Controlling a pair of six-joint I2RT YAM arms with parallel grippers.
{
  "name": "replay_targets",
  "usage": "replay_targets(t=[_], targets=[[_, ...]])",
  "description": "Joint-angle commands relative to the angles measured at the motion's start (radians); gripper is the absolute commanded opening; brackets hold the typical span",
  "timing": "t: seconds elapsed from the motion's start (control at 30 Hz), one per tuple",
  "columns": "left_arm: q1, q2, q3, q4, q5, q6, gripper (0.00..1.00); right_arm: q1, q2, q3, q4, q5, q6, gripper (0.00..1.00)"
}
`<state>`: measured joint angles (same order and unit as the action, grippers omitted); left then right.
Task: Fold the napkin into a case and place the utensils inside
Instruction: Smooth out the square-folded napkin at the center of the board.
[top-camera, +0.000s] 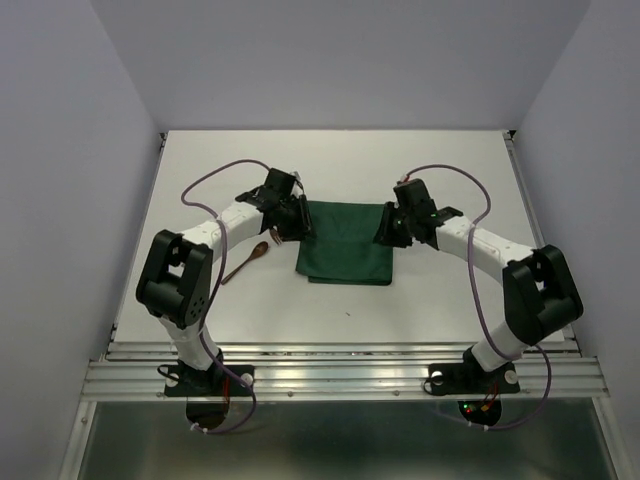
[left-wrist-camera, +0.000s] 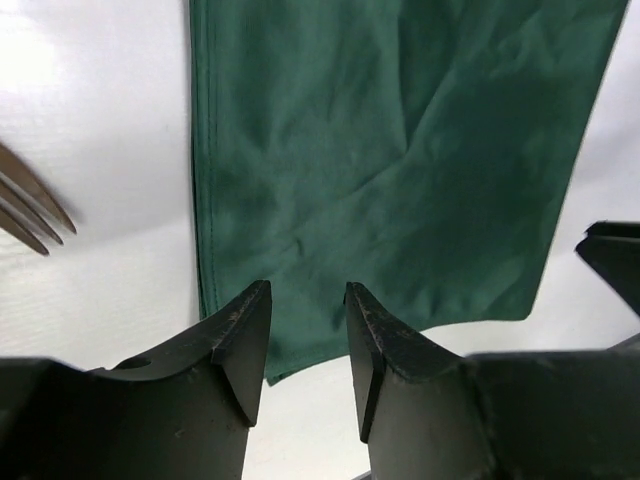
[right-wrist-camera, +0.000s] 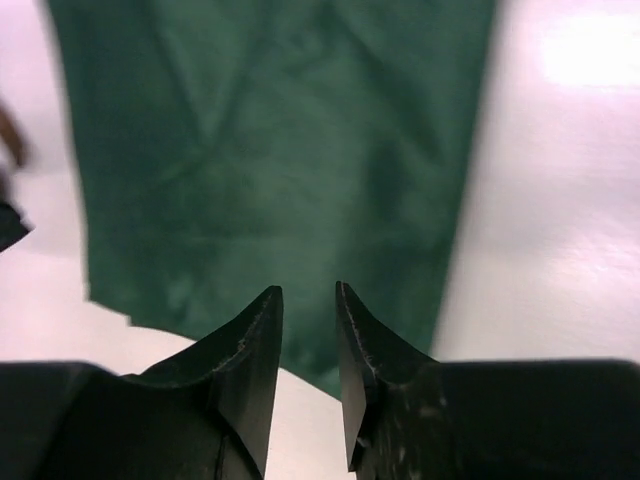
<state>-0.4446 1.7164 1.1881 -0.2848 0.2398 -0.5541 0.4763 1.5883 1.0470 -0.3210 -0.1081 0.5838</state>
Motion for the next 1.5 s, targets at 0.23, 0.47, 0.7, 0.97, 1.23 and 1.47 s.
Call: replay_targets(t=[0.23,0.47,0.7,0.97,1.23,1.47], targets=[[-0.019,-0.110,-0.194,-0.047,-0.077,0.020,0.66,-0.031,-0.113,-0.153,-0.125,0.160,0.079,0.62],[-0.019,-0.089,-0.245,-0.031,-0.071,0.017,0.66,-0.041,-0.108,-0.202,-0.101,0.090,0.090,0.61],[-0.019,-0.066,-0.274,0.004,-0.045,0.008,0.57,-0.041,-0.099,-0.242,-0.055,0.053,0.109,0.59],[-0.019,-0.034,-0.266,0.055,-0.004,-0.003,0.47,-0.041,-0.106,-0.262,-0.052,0.051,0.114,0.57],[-0.019,-0.020,-0.248,0.065,0.041,0.002,0.22,-0.041,-0.110,-0.266,-0.050,0.064,0.126,0.57],[-0.019,-0.023,-0.219,0.055,0.085,0.014,0.00,-0.041,-0.103,-0.262,-0.036,0.059,0.137,0.45]])
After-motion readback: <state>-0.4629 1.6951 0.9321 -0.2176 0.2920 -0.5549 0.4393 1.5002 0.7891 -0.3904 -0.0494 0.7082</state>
